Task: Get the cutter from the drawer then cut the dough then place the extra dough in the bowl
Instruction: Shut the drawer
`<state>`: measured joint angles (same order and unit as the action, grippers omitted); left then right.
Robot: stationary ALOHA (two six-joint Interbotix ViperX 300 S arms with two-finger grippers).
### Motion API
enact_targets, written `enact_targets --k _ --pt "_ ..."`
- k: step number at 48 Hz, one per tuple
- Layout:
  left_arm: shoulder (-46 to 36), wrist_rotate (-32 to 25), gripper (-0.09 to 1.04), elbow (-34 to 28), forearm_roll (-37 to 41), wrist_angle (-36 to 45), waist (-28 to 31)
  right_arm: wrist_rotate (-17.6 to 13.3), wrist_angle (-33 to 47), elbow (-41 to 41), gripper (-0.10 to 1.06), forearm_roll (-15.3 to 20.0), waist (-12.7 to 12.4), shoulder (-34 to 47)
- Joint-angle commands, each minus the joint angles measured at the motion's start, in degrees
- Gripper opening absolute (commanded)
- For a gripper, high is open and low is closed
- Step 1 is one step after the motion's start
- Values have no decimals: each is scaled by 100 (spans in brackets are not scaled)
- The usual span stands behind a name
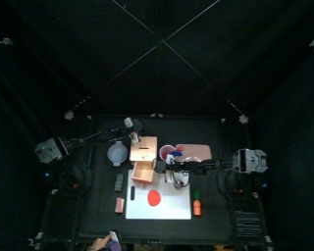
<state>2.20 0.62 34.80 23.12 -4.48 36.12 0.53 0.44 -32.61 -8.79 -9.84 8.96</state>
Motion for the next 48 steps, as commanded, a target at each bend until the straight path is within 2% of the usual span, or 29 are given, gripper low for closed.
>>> enact_targets --k 1,9,17,21,25,28,32,42,48 --pt "-44 18 61 -44 0 -35 -35 0 70 281 31 -62 -26 -26" --pt "-44 18 61 -26 -9 -44 -53 -88 -70 229 31 -229 -26 -79" --pt "-44 18 61 -35 -44 -53 -97 -88 -694 -44 31 -229 79 -677" --pt "-26 18 61 -35 -44 -62 -97 -105 -861 -62 31 -158 387 -1020" --pt "0 18 61 -44 -53 -62 -79 -105 -861 132 31 -114 914 -1116" --pt "26 18 61 -62 -44 -62 -70 -105 -861 378 31 -114 1230 -976" --pt "88 18 61 -105 -44 -62 -70 -105 -870 896 31 -123 1503 -545" --pt "193 9 61 -141 -35 44 -114 -70 -879 1854 31 -176 1538 598" --pt "193 9 61 -123 -44 35 -105 -79 -905 2171 31 -185 1538 958"
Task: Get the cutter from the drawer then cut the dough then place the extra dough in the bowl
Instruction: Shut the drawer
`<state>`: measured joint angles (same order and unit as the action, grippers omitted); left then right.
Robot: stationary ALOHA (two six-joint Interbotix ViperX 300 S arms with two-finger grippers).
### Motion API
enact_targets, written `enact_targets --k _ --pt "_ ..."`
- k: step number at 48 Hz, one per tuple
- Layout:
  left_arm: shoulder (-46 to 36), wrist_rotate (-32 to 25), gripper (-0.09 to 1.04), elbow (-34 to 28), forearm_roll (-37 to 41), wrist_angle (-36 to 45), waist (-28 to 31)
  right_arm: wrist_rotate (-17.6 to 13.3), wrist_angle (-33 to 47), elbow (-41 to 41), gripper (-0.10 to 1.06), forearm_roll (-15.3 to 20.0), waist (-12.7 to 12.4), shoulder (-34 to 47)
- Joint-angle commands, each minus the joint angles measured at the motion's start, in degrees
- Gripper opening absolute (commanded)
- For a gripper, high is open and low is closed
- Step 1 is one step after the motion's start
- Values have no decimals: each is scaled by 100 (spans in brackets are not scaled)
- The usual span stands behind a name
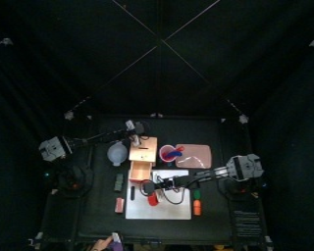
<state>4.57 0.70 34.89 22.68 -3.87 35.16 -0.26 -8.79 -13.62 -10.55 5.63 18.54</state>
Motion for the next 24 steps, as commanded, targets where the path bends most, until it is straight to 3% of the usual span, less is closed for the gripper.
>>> enact_targets --k 1,7,14,24 --pt "-44 0 61 -132 0 -18 -9 0 9 290 31 -9 -9 26" --pt "-44 0 61 -141 0 -35 -18 -9 -18 290 31 -79 -123 123" --pt "-44 9 61 -132 -9 -44 -26 -9 -53 193 31 -176 -431 79" --pt "-44 9 61 -114 -18 -70 -18 0 -53 193 31 -536 -712 35"
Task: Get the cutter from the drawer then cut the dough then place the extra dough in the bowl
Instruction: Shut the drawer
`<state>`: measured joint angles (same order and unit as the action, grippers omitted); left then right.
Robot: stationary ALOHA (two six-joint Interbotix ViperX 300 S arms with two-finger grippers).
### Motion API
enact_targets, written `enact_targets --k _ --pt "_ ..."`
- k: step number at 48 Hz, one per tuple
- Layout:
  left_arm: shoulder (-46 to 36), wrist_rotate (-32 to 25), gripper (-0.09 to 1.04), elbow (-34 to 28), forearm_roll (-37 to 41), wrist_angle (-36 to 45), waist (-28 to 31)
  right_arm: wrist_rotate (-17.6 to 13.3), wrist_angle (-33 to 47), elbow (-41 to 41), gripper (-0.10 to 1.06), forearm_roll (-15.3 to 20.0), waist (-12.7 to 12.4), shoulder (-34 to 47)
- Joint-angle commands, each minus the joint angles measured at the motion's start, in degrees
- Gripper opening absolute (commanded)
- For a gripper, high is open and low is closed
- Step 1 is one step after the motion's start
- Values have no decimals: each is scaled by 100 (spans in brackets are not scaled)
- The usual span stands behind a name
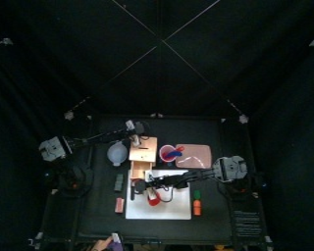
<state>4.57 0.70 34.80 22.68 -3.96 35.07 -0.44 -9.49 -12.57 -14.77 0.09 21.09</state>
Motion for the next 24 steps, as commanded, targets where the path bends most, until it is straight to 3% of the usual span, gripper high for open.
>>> enact_targets --k 1,15,24 --pt "-44 9 61 -105 -26 -53 -18 18 18 105 31 -158 -193 -220" --pt "-26 9 61 -105 -53 -70 9 70 62 246 31 -721 -800 -220" --pt "18 9 61 -123 -79 -79 18 79 88 281 31 -984 -1063 -176"
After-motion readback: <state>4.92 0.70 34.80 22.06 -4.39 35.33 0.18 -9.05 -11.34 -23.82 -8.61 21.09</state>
